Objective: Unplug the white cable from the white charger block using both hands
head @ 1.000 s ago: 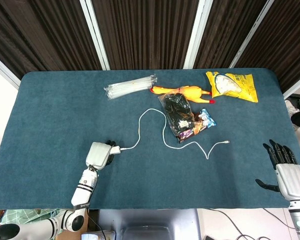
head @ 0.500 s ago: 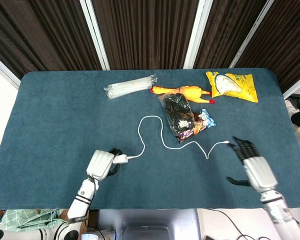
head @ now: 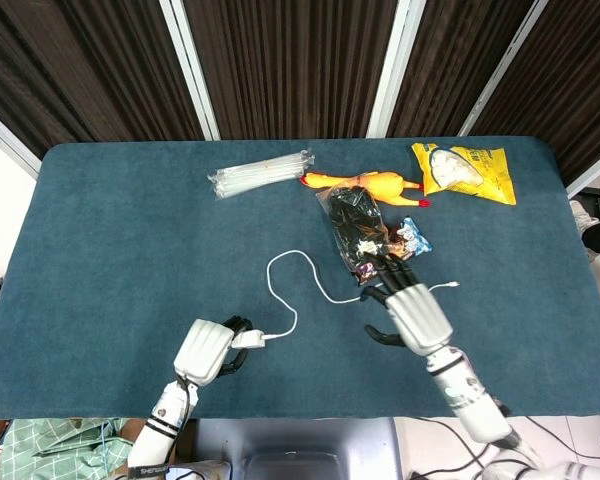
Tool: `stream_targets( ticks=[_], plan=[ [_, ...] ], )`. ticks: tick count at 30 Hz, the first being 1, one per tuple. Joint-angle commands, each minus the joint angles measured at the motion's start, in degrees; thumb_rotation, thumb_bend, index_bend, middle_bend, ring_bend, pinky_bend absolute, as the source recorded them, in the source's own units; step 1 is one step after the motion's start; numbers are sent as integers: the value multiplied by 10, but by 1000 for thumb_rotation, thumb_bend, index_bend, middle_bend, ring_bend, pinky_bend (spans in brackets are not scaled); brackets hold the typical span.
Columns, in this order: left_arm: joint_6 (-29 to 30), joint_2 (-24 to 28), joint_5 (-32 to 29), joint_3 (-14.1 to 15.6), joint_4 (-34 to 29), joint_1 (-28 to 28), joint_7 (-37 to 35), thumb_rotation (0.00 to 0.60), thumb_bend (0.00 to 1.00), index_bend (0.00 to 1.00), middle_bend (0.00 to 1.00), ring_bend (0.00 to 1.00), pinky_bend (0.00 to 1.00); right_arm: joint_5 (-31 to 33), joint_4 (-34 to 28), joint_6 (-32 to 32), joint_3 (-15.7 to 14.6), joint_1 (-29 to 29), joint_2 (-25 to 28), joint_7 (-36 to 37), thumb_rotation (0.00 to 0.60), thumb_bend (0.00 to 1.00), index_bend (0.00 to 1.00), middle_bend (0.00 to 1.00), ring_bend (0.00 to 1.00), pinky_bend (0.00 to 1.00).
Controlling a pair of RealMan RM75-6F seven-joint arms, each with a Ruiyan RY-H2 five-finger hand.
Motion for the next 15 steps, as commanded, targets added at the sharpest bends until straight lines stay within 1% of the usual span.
stream_targets(
  ticks=[1,5,15],
  plan=[
    [3,-5,3,0,-2,1,5,600,592,726,789,882,1000,48,9,-42,16,38,-44,-9,600,400,573,53,0,0],
    [5,-9,6,-1,-3,1,7,600,591,726,789,882,1000,75,8,-63,16,53,-60,1,600,405,589,63,0,0],
    [4,-12,9,-5,-3,0,13,600,592,726,789,882,1000,97,2,-81,-2,78,-92,-3,600,405,608,71,0,0]
  ],
)
